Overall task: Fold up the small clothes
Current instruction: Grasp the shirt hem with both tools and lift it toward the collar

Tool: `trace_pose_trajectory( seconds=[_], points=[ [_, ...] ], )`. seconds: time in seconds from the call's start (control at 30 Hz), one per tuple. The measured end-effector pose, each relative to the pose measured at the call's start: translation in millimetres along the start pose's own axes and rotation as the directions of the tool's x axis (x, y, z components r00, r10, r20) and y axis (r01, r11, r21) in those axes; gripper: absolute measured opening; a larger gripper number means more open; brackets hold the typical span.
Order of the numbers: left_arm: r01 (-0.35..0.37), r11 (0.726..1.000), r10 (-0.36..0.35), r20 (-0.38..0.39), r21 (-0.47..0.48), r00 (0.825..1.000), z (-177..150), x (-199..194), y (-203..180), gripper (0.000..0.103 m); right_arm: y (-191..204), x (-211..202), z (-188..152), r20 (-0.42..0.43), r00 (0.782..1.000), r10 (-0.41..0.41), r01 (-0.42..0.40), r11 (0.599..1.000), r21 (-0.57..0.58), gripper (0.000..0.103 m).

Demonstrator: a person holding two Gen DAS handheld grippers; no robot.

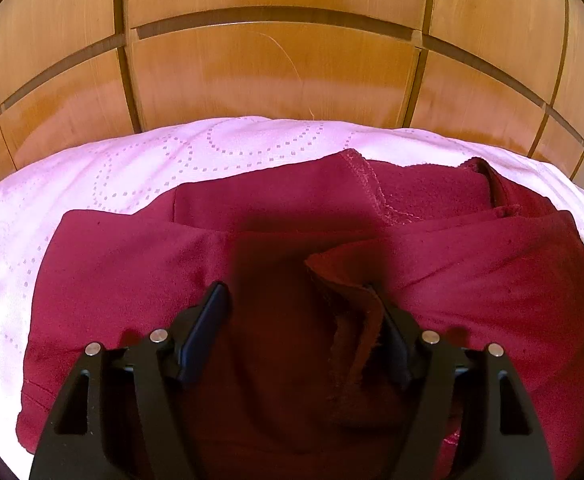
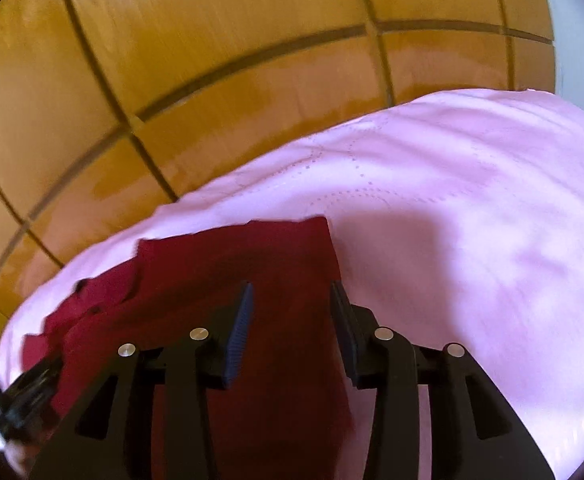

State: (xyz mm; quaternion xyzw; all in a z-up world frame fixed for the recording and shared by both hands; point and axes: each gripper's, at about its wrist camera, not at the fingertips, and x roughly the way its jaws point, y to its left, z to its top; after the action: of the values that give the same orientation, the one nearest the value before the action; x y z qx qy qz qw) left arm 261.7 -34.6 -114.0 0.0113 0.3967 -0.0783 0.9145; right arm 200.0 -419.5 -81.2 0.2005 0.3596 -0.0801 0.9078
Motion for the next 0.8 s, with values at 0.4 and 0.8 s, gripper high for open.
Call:
trace_pose_trajectory(
  seconds=[0.4, 0.8],
  points=[
    [-0.111, 0.990, 0.108, -0.041, -0.090, 0.993, -14.4, -26.2, 30.6, 0.101, -27.2, -2.5, -44.5, -0.092, 0.996, -0.020, 0.023, 0.999, 0.038, 0.040],
    [-0.040, 0.998, 0.040, -0.007, -0.044, 0.999, -41.3, -75.9, 34.7, 0.101, -13.0, -53.6, -74.5, -0.045, 0.998, -0.038, 0.038, 0.999, 0.002, 0.073]
  ],
)
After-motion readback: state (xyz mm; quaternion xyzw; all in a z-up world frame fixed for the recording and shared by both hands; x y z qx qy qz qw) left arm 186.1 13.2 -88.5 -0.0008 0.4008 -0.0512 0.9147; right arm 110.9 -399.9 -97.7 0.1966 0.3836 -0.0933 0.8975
